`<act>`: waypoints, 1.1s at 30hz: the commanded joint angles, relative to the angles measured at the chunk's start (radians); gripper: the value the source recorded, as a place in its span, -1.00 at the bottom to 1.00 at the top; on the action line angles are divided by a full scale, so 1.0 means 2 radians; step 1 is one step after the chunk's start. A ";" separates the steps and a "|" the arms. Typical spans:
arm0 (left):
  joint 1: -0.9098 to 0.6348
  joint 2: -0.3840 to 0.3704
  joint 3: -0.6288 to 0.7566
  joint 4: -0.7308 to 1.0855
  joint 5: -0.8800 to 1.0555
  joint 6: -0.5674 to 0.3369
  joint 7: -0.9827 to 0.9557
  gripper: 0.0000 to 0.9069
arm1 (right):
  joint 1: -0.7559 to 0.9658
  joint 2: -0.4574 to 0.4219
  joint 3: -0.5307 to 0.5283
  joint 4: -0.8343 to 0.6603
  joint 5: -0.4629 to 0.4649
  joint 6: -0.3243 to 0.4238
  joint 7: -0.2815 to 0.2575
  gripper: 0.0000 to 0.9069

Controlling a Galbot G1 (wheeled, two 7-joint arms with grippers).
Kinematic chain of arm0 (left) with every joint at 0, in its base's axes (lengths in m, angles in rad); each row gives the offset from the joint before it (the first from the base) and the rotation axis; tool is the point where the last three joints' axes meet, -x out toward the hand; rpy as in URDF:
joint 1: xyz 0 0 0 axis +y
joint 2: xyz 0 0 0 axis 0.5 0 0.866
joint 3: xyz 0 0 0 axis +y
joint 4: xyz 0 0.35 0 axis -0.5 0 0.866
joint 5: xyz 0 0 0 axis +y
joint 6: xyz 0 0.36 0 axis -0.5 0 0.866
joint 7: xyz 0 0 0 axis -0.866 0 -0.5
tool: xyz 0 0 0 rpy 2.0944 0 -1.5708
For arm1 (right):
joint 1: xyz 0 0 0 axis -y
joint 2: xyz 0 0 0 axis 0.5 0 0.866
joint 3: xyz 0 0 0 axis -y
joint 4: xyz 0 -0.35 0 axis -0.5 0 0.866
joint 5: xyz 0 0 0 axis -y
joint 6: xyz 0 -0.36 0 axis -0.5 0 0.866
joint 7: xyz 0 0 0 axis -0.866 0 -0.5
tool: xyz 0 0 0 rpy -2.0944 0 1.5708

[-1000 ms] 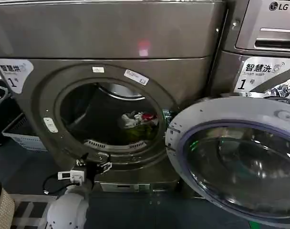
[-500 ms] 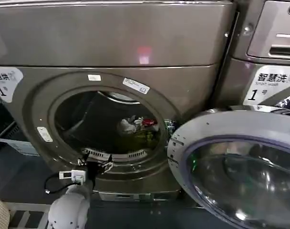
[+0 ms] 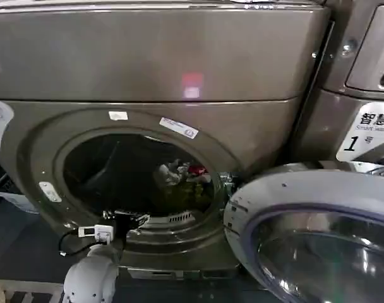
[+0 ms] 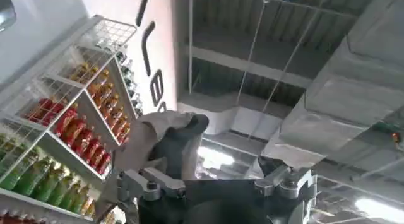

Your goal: Grasp the clothes from the dryer.

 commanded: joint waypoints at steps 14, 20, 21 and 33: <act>-0.098 -0.009 0.022 0.104 0.037 0.022 0.004 1.00 | 0.002 0.002 -0.003 -0.001 -0.002 0.001 -0.001 1.00; -0.118 -0.002 0.018 0.139 0.220 -0.005 0.158 1.00 | 0.004 0.001 -0.006 -0.001 -0.003 0.001 -0.003 1.00; -0.122 -0.002 0.018 0.145 0.250 -0.014 0.177 1.00 | 0.004 0.001 -0.007 -0.001 -0.003 0.001 -0.003 1.00; -0.145 0.004 -0.028 0.141 0.431 -0.192 0.440 1.00 | 0.002 0.001 -0.005 -0.003 -0.002 0.004 -0.003 1.00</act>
